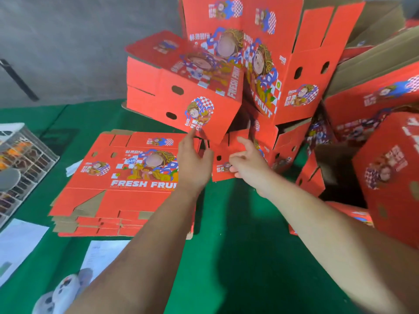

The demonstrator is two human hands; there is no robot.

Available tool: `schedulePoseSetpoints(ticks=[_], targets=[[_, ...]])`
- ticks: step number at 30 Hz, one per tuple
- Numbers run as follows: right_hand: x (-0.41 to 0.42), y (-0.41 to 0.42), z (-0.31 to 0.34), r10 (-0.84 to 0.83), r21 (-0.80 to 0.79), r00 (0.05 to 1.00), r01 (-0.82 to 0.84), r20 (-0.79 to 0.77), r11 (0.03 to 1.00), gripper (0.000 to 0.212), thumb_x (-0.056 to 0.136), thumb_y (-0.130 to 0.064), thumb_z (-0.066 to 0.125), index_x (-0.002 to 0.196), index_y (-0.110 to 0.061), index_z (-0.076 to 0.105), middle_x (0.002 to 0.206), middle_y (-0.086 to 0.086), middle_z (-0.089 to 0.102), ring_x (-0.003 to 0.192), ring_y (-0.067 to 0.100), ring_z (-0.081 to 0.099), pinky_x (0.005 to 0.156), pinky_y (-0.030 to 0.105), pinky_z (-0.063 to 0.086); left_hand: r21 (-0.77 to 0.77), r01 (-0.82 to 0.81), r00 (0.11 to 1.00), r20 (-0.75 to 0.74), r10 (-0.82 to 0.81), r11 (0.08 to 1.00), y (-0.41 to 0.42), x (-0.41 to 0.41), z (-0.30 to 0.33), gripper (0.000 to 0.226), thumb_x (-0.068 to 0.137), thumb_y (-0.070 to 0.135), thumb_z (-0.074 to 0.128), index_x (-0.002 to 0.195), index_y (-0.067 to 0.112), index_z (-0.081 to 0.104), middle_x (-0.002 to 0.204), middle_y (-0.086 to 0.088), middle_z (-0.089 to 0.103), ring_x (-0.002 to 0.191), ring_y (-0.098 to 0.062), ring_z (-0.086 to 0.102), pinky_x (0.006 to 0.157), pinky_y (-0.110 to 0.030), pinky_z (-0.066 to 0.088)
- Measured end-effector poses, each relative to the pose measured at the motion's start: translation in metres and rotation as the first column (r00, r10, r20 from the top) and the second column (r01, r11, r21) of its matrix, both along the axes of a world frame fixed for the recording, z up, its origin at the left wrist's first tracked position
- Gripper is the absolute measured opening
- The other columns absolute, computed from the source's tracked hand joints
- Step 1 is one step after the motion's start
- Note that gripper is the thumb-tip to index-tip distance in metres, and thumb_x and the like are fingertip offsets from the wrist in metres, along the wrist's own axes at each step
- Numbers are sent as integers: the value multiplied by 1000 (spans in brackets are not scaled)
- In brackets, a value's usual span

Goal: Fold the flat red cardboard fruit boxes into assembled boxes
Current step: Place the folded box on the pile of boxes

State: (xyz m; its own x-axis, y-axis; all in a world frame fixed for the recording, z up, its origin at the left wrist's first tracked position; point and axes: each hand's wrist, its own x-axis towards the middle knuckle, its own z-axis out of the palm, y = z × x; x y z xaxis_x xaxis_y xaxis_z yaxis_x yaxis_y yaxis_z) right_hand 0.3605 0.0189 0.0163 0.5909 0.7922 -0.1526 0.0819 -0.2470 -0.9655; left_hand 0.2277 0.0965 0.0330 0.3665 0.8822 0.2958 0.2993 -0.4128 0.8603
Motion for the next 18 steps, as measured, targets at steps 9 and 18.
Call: schedulePoseSetpoints(ticks=[9, 18], targets=[[8, 23, 58, -88, 231, 788, -70, 609, 970, 109, 85, -19, 66, 161, -50, -4, 170, 9, -12, 154, 22, 9, 116, 39, 28, -308, -148, 932, 274, 236, 940, 79, -25, 59, 109, 78, 39, 62, 167, 27, 0, 174, -15, 2, 159, -24, 15, 125, -46, 30], [41, 80, 95, 55, -12, 651, -70, 757, 997, 61, 93, -27, 68, 146, -20, 39, 154, 5, 44, 126, 39, 56, 103, 45, 47, 20, 114, 993, 1, -114, 993, 78, -5, 65, 79, 80, 25, 61, 141, 70, 38, 161, 19, 9, 84, 39, 43, 122, -49, 24]])
